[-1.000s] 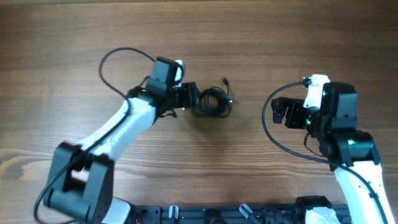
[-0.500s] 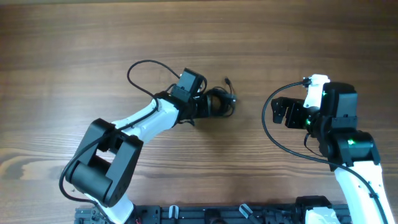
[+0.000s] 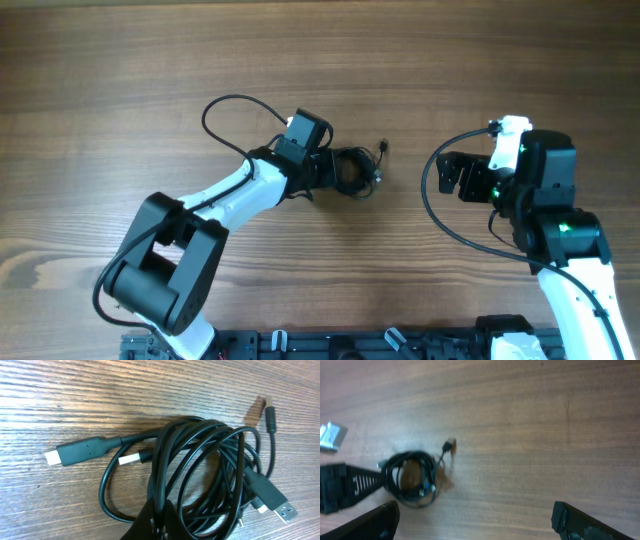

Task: Untangle cables
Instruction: 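Grasp the black cable bundle with the left gripper, then move the right gripper to the bundle and grasp a cable strand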

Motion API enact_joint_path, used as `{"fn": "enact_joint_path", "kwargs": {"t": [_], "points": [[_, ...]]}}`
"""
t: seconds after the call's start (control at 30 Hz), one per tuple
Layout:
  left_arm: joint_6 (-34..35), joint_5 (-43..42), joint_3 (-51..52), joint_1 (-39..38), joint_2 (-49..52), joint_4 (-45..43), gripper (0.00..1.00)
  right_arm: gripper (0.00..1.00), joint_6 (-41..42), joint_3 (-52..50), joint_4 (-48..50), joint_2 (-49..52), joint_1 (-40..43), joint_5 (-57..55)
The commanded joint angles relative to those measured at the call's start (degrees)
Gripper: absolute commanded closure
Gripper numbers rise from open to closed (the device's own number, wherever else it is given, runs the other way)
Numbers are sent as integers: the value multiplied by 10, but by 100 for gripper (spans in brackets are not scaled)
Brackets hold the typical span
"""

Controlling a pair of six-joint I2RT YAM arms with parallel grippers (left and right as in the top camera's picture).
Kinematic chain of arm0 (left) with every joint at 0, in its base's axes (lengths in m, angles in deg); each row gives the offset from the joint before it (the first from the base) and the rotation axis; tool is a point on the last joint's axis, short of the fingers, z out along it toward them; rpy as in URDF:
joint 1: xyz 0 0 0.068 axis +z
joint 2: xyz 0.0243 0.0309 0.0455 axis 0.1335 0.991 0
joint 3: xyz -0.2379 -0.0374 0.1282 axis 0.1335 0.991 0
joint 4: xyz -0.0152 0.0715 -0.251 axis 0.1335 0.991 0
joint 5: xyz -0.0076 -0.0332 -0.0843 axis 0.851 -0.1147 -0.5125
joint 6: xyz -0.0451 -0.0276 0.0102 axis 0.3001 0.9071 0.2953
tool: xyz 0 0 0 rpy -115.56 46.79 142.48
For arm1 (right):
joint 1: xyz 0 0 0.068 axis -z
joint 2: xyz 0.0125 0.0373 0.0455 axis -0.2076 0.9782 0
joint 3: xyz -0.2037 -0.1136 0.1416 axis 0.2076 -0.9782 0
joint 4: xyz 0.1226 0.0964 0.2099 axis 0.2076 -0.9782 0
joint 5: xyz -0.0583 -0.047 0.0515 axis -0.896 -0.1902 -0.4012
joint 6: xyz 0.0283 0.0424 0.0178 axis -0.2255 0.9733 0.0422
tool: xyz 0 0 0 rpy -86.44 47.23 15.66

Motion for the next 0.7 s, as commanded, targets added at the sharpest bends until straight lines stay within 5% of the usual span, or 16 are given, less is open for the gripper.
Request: {"fn": "enact_joint_path", "kwargs": {"t": [0.0, 0.33, 0.67], "points": [[-15, -7, -6, 0, -86, 9, 96, 7, 17, 13, 32, 20, 1, 55], [-15, -75, -6, 0, -191, 47, 96, 27, 31, 13, 94, 130, -45, 147], [-13, -184, -6, 0, -192, 32, 96, 36, 31, 13, 130, 217, -95, 166]]}}
